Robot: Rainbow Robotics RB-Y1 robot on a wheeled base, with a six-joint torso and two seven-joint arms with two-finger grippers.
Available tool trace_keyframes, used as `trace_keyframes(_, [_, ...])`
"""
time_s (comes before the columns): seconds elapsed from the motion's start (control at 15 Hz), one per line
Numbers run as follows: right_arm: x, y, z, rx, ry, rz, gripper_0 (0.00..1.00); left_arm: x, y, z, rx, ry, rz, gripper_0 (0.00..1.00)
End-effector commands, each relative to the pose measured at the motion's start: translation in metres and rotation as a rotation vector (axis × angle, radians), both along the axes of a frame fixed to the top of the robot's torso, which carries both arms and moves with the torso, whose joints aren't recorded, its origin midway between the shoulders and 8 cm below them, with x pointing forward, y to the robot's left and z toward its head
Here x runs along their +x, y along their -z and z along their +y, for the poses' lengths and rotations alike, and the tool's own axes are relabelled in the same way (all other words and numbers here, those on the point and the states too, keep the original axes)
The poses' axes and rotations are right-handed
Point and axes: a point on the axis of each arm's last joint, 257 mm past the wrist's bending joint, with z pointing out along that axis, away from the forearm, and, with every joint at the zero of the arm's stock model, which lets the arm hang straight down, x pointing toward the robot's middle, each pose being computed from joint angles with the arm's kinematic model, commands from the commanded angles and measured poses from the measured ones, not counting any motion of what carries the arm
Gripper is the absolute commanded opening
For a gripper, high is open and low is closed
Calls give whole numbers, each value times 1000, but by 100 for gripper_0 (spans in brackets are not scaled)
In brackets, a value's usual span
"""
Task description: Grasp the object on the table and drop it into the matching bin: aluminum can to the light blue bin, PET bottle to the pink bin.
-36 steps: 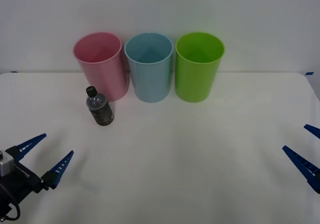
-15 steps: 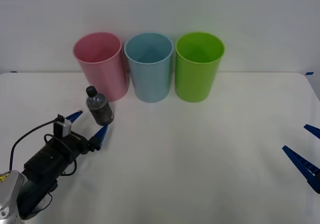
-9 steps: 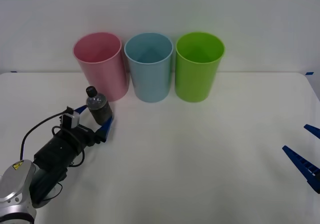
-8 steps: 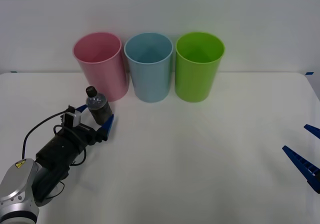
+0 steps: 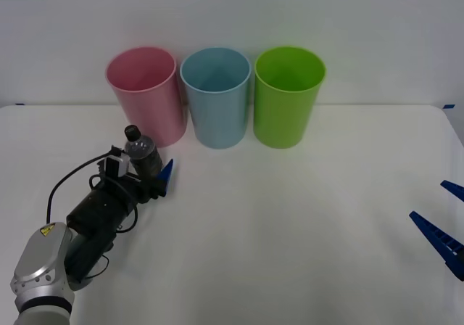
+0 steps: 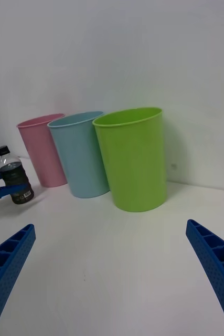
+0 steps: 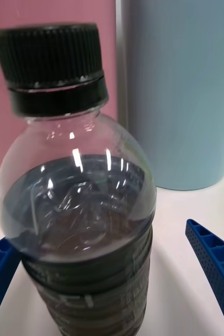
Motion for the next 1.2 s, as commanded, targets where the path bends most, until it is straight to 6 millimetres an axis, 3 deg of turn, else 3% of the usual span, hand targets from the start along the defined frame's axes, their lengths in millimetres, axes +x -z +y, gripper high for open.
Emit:
trace_keyframes(0.07, [0, 0, 0, 0, 0, 0, 100, 2, -1, -2, 0, 2, 0, 100])
trace_keyframes(0.27, [0, 0, 0, 0, 0, 0, 100, 1, -1, -4, 0, 5, 0, 100])
trace_keyframes(0.33, [0, 0, 0, 0, 0, 0, 100, 1, 0, -4, -3, 3, 1, 66])
trace_keyframes(0.4, [0, 0, 0, 0, 0, 0, 100, 1, -1, -4, -5, 4, 0, 13])
trace_keyframes(0.47, [0, 0, 0, 0, 0, 0, 100, 1, -1, -3, -8, -1, 0, 0])
trace_keyframes(0.93, [0, 0, 0, 0, 0, 0, 100, -2, 0, 0, -22, 0, -1, 0])
trace_keyframes(1.2, [0, 0, 0, 0, 0, 0, 100, -15, -4, 16, -26, 40, -12, 0])
